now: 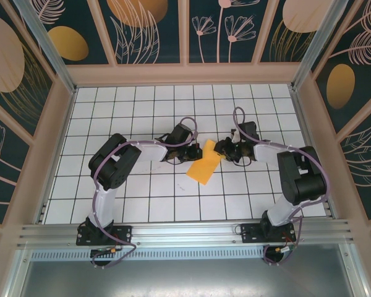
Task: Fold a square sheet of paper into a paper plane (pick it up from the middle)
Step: Fold the square sheet of paper in half at the center of the table.
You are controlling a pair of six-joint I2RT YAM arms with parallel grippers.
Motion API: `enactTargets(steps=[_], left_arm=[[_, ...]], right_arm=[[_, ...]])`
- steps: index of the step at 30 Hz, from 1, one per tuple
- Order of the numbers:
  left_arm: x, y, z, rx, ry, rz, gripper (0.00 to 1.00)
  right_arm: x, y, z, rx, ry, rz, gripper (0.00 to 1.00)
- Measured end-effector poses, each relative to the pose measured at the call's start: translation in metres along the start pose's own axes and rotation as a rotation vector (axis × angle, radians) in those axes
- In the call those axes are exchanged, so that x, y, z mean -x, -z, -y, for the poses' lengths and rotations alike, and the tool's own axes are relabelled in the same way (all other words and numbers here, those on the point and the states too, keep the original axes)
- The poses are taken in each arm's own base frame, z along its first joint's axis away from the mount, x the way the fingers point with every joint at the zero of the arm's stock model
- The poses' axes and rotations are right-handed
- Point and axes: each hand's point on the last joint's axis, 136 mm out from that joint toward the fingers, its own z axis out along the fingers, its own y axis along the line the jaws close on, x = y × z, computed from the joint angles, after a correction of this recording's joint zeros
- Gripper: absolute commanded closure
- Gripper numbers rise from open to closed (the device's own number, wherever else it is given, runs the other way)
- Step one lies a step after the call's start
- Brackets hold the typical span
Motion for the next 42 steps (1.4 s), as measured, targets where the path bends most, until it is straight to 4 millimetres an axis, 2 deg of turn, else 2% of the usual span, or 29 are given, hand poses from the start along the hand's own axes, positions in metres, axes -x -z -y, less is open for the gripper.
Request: enactTargets(steps=[4,6,15,21,25,29,39,42], left_arm=[[0.0,0.0,0.0,0.0,-0.002,0.0,1.0],[0.0,0.0,0.0,0.0,-0.002,0.0,1.0],[0.0,0.0,0.0,0.0,-0.002,0.0,1.0],[0.0,0.0,0.0,0.0,-0.003,0.0,1.0],[0.0,0.0,0.0,-0.001,-0.003,0.0,1.0],[0.0,0.0,0.0,0.0,-0.003,0.0,1.0],[0.0,-0.001,0.001,-0.004,-0.007,-0.001,1.0],[0.0,-0.001,0.001,-0.004,-0.007,-0.001,1.0]], right_arm=[[-0.002,-0.008,0.017,-0.033,-0.029,-0.014,0.67],[-0.001,-0.008,0.018,-0.029,-0.034,-0.014,0.67],[0.002,-0.005,0.014,-0.018,-0.032,-0.016,0.66],[0.026,0.008,-0.006,0.02,0.005,0.043,0.66],[0.03,0.006,0.0,0.013,-0.005,0.046,0.66],[0.025,-0.01,0.021,-0.027,-0.041,0.013,0.67],[0.028,-0.004,0.018,-0.006,-0.051,0.011,0.66],[0.034,0.003,0.008,-0.002,-0.04,0.026,0.67]])
